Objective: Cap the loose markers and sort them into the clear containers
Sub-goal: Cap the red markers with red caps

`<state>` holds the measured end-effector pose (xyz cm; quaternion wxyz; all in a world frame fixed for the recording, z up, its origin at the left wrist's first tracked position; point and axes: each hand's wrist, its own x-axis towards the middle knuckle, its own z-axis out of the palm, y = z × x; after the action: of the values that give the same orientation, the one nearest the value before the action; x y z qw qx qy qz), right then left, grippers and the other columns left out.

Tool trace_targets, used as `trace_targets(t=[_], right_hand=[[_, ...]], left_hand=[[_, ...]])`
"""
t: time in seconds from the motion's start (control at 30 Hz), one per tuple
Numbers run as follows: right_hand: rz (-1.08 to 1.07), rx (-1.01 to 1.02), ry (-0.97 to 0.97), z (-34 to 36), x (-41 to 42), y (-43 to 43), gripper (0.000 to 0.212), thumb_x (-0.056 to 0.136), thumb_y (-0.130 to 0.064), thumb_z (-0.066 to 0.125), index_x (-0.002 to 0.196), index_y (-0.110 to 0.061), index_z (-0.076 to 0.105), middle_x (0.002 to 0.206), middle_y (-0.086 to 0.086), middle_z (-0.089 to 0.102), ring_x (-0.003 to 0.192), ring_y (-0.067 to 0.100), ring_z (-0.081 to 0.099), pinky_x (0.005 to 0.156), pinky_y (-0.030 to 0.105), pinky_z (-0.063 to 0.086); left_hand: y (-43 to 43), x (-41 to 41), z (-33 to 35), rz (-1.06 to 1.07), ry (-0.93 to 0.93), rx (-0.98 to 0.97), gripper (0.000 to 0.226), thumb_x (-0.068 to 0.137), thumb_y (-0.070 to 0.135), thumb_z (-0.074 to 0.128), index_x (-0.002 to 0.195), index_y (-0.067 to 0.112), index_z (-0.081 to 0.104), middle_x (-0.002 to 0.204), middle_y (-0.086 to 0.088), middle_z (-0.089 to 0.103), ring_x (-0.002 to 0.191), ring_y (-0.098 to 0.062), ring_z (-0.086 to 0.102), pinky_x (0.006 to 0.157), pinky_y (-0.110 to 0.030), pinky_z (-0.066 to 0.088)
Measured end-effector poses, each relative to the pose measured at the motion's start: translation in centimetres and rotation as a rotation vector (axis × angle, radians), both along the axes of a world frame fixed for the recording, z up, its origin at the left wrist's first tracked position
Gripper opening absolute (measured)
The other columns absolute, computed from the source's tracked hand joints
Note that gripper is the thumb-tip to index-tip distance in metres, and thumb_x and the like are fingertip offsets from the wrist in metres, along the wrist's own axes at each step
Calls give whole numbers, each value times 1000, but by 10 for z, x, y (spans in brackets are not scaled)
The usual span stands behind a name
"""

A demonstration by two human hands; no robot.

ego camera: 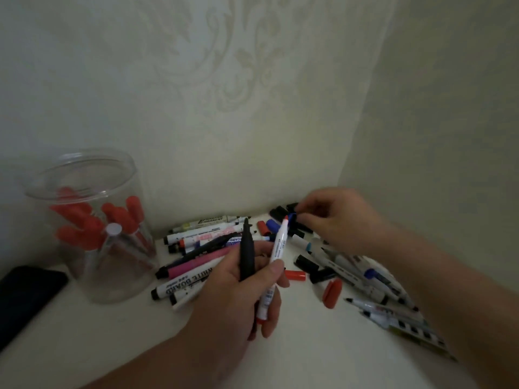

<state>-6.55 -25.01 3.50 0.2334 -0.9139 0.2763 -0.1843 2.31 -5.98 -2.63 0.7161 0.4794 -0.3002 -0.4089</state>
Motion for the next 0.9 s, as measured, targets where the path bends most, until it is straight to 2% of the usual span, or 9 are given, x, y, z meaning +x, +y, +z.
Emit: trace_targets(t=[0.1, 0.27, 0.37, 0.47, 0.53, 0.6, 0.7, 0.77, 0.9], right_hand=[[124, -137, 216, 0, 47, -11, 18, 92, -29, 69, 109, -24, 72, 90, -15, 62, 85, 4, 61, 76, 20, 48], [232, -183, 412, -10, 92, -25, 38, 85, -34, 76, 120, -20, 69, 107, -6, 68, 91, 11, 61, 79, 23, 46], [262, -190, 443, -14, 102, -30, 36, 83, -29, 77, 117, -21, 71, 111, -5, 70, 96, 14, 64, 88, 29, 52], [248, -178, 435, -16, 105, -31, 33, 84, -23, 74, 116, -19, 71, 110, -4, 69, 98, 16, 65, 91, 32, 54], [205, -161, 355, -15, 103, -29, 30, 86, -22, 73, 116, -18, 71, 103, -5, 68, 96, 14, 65, 91, 30, 54], [106, -76, 140, -6, 93, -23, 27, 88, -23, 72, 114, -18, 72, 97, -5, 70, 90, 10, 66, 87, 24, 54], [43, 415, -265, 17, 60, -3, 17, 90, -15, 71, 107, -12, 74, 88, 3, 76, 78, 8, 69, 68, 20, 54], [107, 716, -433, 29, 33, 13, 16, 88, -5, 70, 104, -3, 72, 85, 9, 74, 76, 15, 70, 65, 23, 55], [140, 870, -591, 32, -4, 30, 22, 75, -4, 71, 95, 3, 67, 79, 17, 72, 73, 23, 71, 65, 26, 59]], left_hand=[[-1, 2, -2, -76, 20, 38, 14, 79, 30, 65, 87, 21, 73, 82, -26, 59, 49, -23, 42, 53, -48, 19], [-2, 6, 0, -203, 157, 14, 22, 82, 22, 61, 98, 14, 72, 85, -24, 55, 50, -23, 40, 47, -29, 31], [-2, 8, 0, -237, 250, 14, 40, 85, 25, 59, 123, 10, 63, 79, -22, 57, 48, -19, 39, 46, -27, 26], [-3, 9, 0, -279, 309, 41, 50, 86, 30, 57, 131, 8, 54, 72, -12, 54, 49, -17, 37, 48, -29, 22], [-3, 9, -1, -288, 314, 50, 52, 86, 32, 56, 131, 8, 52, 69, -9, 51, 49, -17, 36, 47, -28, 22], [-3, 9, -1, -288, 278, 55, 47, 87, 36, 56, 126, 10, 57, 69, -8, 49, 48, -17, 36, 45, -27, 23], [-3, 7, 0, -261, 197, 56, 42, 87, 44, 56, 119, 18, 62, 71, -7, 49, 46, -16, 34, 39, -22, 26], [-4, 6, 0, -240, 153, 66, 45, 83, 49, 56, 117, 20, 63, 70, -7, 50, 44, -15, 31, 39, -20, 24], [-6, 5, -5, -240, 127, 84, 61, 86, 58, 48, 95, -1, 61, 67, -10, 50, 41, -14, 30, 38, -19, 22]])
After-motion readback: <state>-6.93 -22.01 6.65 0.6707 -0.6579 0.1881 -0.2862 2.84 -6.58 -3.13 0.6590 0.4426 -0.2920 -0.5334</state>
